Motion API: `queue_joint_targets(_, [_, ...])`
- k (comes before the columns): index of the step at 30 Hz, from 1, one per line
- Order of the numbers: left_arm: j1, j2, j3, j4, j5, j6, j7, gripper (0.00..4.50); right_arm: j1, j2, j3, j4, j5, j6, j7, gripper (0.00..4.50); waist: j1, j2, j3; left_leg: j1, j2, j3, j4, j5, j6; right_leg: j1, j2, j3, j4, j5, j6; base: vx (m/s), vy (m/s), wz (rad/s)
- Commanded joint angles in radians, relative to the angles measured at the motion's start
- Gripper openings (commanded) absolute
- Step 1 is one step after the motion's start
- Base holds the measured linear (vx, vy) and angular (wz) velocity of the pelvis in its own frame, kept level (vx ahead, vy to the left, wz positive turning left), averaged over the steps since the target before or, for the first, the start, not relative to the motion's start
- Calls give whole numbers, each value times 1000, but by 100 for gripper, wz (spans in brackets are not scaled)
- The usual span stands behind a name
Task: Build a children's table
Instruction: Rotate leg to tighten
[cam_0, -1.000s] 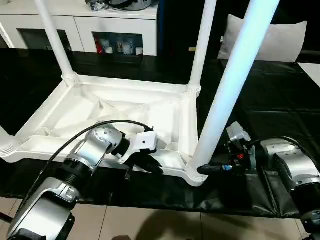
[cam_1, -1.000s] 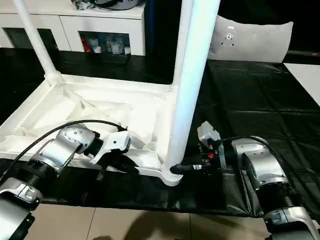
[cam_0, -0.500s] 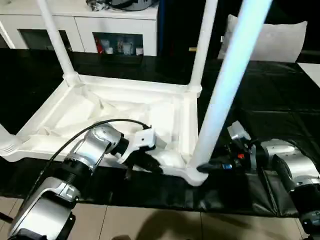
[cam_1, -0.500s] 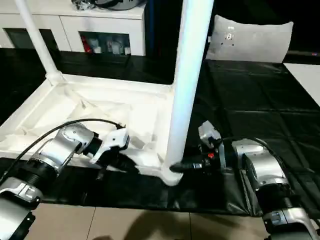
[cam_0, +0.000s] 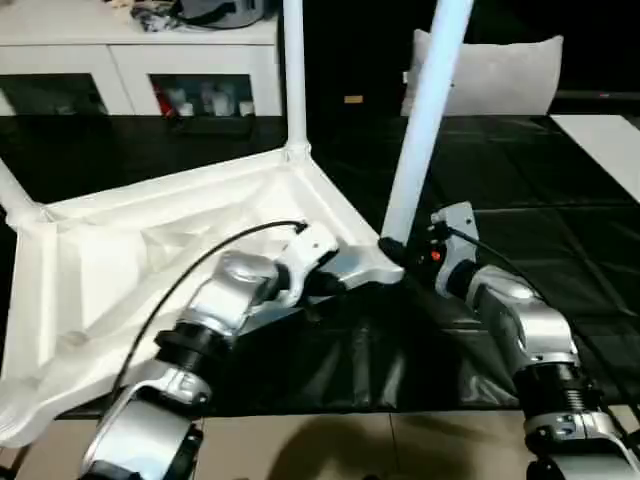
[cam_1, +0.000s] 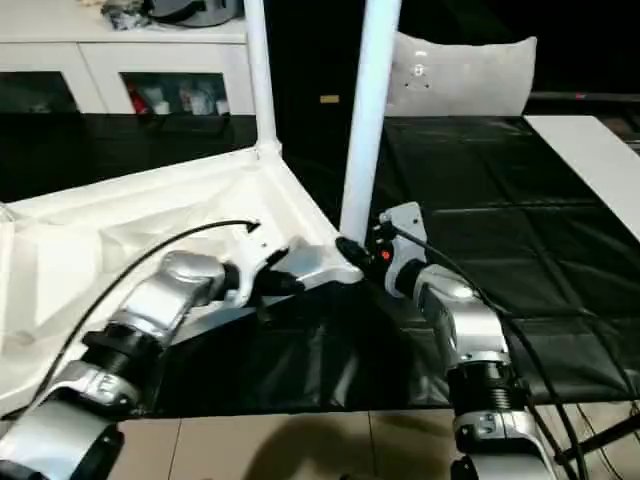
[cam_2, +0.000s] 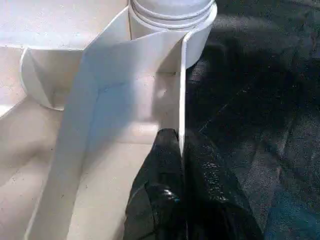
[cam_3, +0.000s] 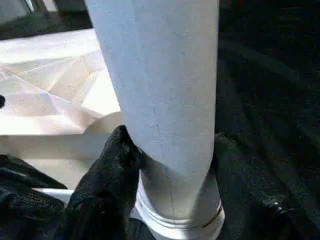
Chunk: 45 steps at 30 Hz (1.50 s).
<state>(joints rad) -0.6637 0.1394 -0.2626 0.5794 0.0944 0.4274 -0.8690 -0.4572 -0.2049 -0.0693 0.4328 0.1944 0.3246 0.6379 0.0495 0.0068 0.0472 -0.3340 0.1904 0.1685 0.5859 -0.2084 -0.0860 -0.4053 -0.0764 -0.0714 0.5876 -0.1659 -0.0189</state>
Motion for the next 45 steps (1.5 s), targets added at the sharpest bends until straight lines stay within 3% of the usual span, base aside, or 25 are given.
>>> queue_joint_targets(1, [-11, -46, -26, -16, -19, -20, 5, 0, 11, 22, 26, -23, 44, -12, 67, 265, 7, -11, -56, -13, 25, -7, -72, -182, 77, 50, -60, 36, -90, -412, -136, 0, 0, 0])
queue_joint_targets(5, [10, -15, -55, -45, 4, -69, -34, 0, 10, 0, -19, -29, 78, -20, 97, 307, 17, -8, -59, -15, 27, -6, -70, -153, 86, 56, -63, 39, -81, -324, -174, 0, 0, 0])
queue_joint_targets(9, [32, 23, -72, -56, 9, -86, -75, 0, 36, -85, 10, -54, 95, -68, 261, 337, 23, -17, -64, -20, 28, -2, -63, -115, 107, 63, -66, 40, -71, -256, -199, 0, 0, 0])
queue_joint_targets(10, [36, 39, -79, -58, 10, -99, -96, 0, 46, -113, 15, -61, 100, -68, 307, 345, 24, -12, -62, -21, 29, -2, -63, -106, 117, 62, -66, 40, -69, -239, -208, 0, 0, 0])
queue_joint_targets(11, [39, 53, -85, -59, 10, -107, -114, 0, 55, -140, 21, -65, 100, -74, 347, 345, 24, -14, -63, -21, 29, -1, -61, -101, 122, 62, -64, 40, -68, -228, -210, 0, 0, 0])
queue_joint_targets(12, [42, 75, -93, -57, 9, -128, -143, 0, 65, -175, 32, -68, 98, -82, 402, 345, 25, -26, -64, -21, 29, 1, -60, -94, 129, 62, -62, 40, -67, -215, -210, 0, 0, 0])
queue_joint_targets(14, [45, 103, -101, -56, 8, -154, -184, 0, 77, -215, 45, -76, 96, -92, 468, 345, 36, -21, -62, -19, 29, 0, -60, -100, 134, 61, -65, 40, -67, -241, -207, 0, 0, 0])
queue_joint_targets(17, [54, 162, -129, -66, 3, -210, -295, 0, 73, -274, 68, -71, 90, -128, 573, 345, 38, -24, -58, -17, 32, -1, -65, -122, 124, 57, -67, 38, -74, -302, -191, 0, 0, 0])
queue_joint_targets(19, [57, 179, -138, -71, 0, -227, -328, 0, 66, -287, 72, -60, 90, -144, 601, 345, 41, -21, -57, -15, 33, -1, -65, -130, 115, 55, -68, 39, -74, -326, -184, 0, 0, 0])
queue_joint_targets(24, [59, 243, -175, -83, -11, -278, -457, 0, 48, -333, 103, -43, 110, -158, 734, 345, 50, -20, -58, -13, 39, 1, -64, -128, 111, 53, -65, 40, -64, -278, -210, 0, 0, 0])
queue_joint_targets(27, [51, 260, -186, -84, -27, -309, -527, 0, 46, -355, 148, -46, 105, -147, 823, 329, 60, -21, -59, -13, 40, 2, -62, -112, 115, 54, -67, 41, -61, -256, -219, 0, 0, 0])
queue_joint_targets(32, [48, 266, -204, -97, -39, -318, -586, 0, 38, -347, 175, -32, 98, -156, 859, 289, 68, -25, -59, -14, 40, 3, -62, -111, 106, 54, -69, 42, -60, -270, -215, 0, 0, 0])
queue_joint_targets(39, [38, 255, -210, -94, -47, -321, -605, 0, 29, -337, 202, -15, 108, -149, 903, 220, 71, -29, -56, -13, 38, 1, -63, -138, 86, 51, -70, 42, -68, -360, -180, 0, 0, 0])
queue_joint_targets(45, [43, 258, -205, -96, -50, -310, -608, 0, 41, -338, 200, -33, 133, -115, 921, 193, 71, -30, -59, -15, 38, 1, -61, -112, 91, 54, -67, 43, -60, -299, -197, 0, 0, 0])
